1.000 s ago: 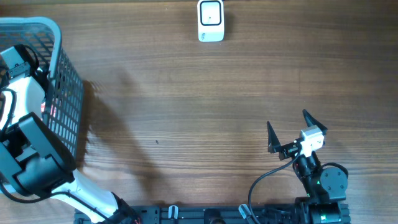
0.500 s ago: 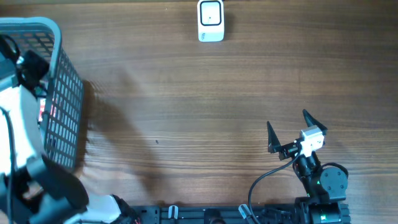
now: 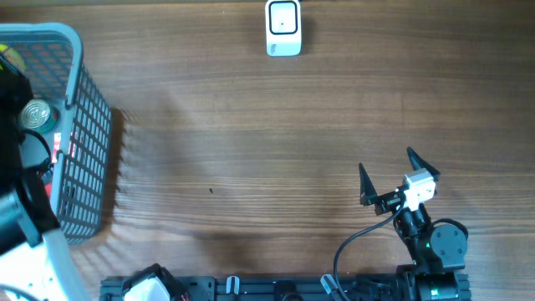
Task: Scan the item barcode
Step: 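Grasp the yellow Mentos tub in the basket with the left gripper, then carry the Mentos tub out and set it on the table center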
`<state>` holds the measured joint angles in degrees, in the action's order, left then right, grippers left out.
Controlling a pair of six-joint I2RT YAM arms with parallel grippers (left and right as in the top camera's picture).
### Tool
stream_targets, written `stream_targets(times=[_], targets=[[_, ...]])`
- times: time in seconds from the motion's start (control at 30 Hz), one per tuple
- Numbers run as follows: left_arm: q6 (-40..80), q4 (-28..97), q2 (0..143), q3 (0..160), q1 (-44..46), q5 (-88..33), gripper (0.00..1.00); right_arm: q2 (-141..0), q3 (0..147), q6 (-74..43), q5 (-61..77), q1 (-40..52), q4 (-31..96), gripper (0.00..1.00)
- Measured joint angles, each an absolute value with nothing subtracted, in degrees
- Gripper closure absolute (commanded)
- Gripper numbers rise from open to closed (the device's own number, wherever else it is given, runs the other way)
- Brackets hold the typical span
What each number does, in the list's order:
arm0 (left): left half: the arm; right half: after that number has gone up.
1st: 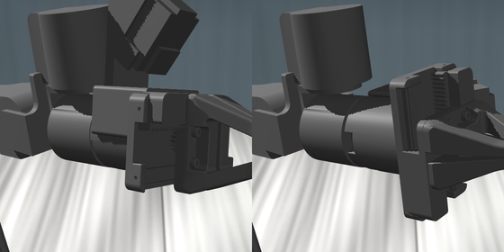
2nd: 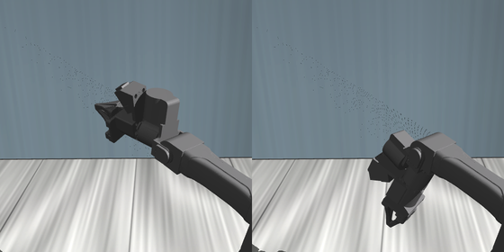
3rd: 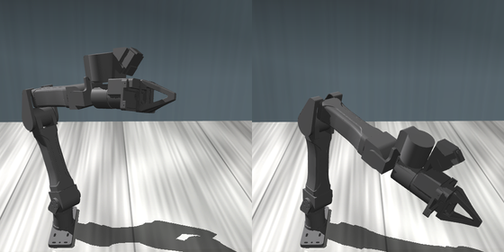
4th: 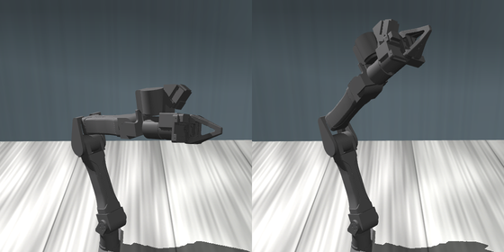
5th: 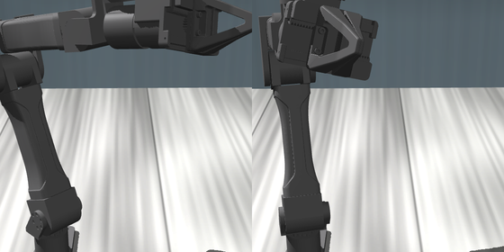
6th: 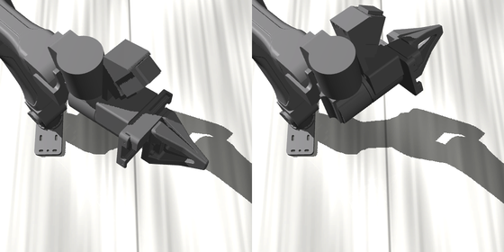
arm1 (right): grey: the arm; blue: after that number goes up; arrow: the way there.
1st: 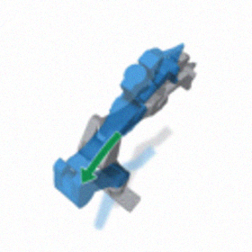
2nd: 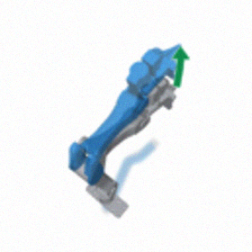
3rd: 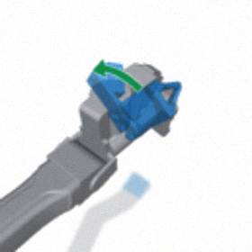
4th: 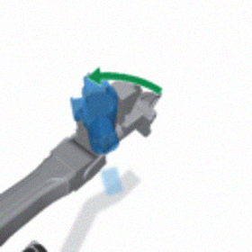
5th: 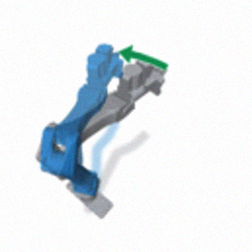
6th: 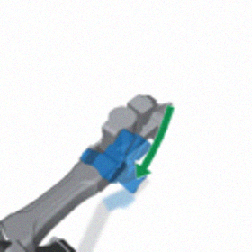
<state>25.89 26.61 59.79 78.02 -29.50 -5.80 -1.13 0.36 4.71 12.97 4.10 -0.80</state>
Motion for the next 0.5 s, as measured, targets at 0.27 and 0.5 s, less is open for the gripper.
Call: stream_targets(times=[0.27, 0.5], targets=[[32.25, 25.52, 63.75, 78.04, -13.45, -16.38, 0.50, -1.10, 0.36, 4.71, 12.97, 4.10, -0.80, 0.00], [27.14, 26.96, 84.66, 78.13, 6.39, -11.84, 0.50, -1.13, 0.36, 4.71, 12.97, 4.10, -0.80, 0.00]])
